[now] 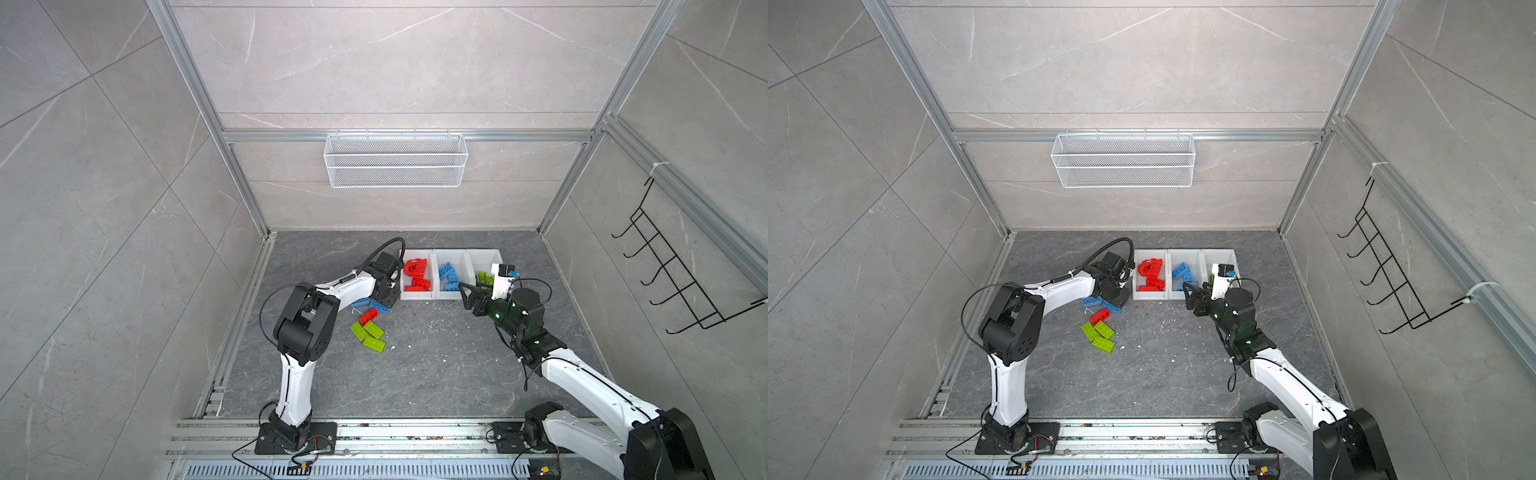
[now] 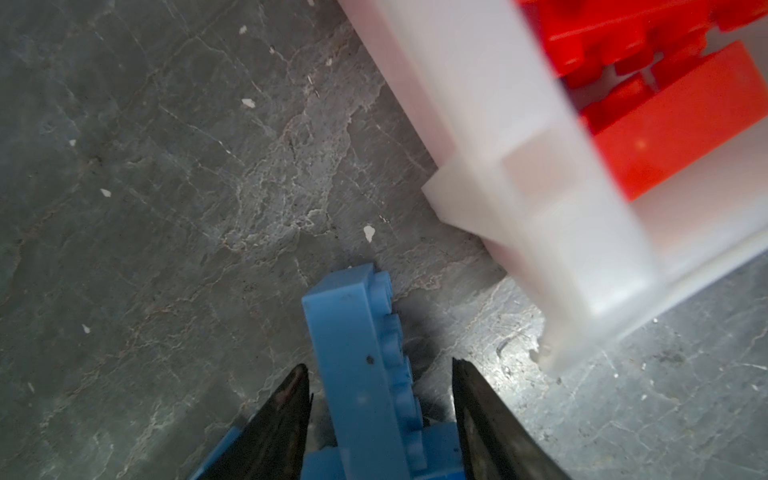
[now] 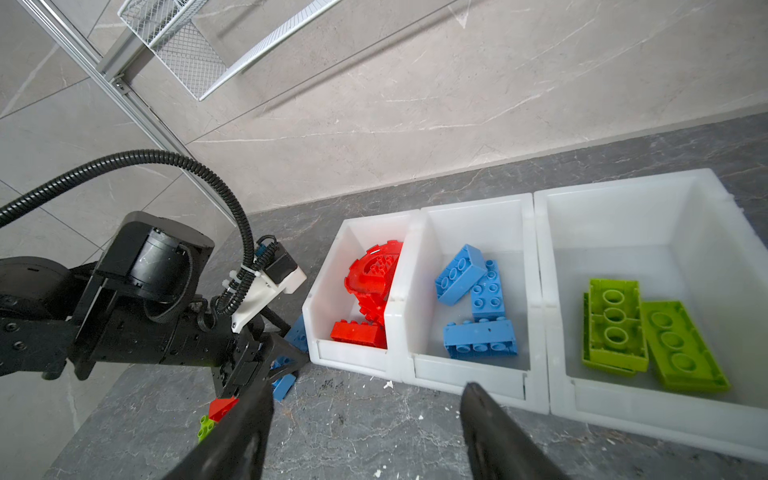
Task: Sort the legos into containers by color
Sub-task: 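Lift the blue brick with the left gripper over the blue compartment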
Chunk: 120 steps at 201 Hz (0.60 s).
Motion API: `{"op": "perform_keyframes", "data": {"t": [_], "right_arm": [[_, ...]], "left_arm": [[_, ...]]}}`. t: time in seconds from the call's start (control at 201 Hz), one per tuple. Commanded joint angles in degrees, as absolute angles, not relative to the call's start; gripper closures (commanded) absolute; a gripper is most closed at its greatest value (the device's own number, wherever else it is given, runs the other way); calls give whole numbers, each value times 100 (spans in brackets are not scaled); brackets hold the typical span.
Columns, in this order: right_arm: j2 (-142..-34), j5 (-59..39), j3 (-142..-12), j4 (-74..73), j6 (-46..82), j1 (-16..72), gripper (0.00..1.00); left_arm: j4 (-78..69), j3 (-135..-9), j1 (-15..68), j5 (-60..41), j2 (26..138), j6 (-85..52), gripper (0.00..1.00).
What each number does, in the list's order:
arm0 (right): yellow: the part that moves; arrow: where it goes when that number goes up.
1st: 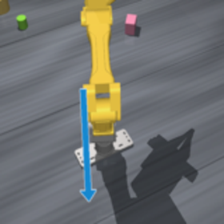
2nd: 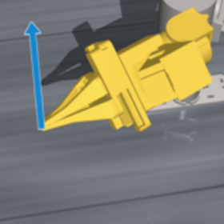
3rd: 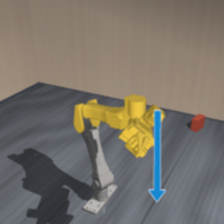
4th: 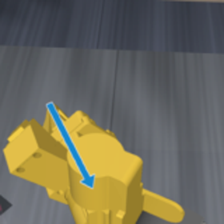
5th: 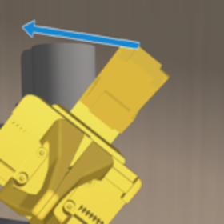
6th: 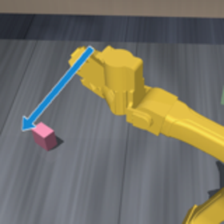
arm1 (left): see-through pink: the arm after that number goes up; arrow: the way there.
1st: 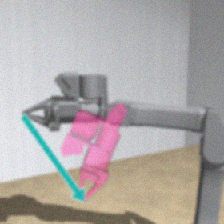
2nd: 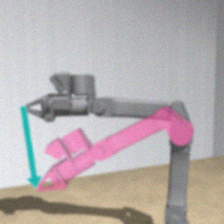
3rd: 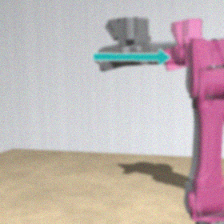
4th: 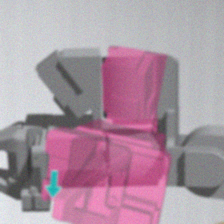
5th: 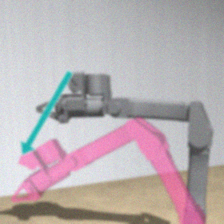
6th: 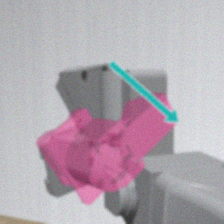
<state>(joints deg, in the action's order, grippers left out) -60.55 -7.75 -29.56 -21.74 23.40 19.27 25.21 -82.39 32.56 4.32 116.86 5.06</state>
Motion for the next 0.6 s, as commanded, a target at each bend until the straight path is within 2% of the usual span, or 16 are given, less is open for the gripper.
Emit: {"op": "perform_keyframes", "data": {"t": [0.0,0.239,0.309,0.592], "right_arm": [[-6077,-734,-2953,-2267,2360,1942,27],[-6033,-663,-2919,-2269,2299,1934,27],[-6080,-688,-2922,-2306,2320,1938,27],[-5969,-677,-2915,-2259,2303,1942,26]], "left_arm": [[2470,-8371,3217,449,11790,500,48],[2194,-8089,3172,468,11584,349,64],[2107,-7984,3159,461,11502,355,74],[2119,-7926,3107,609,11116,331,77]]}}
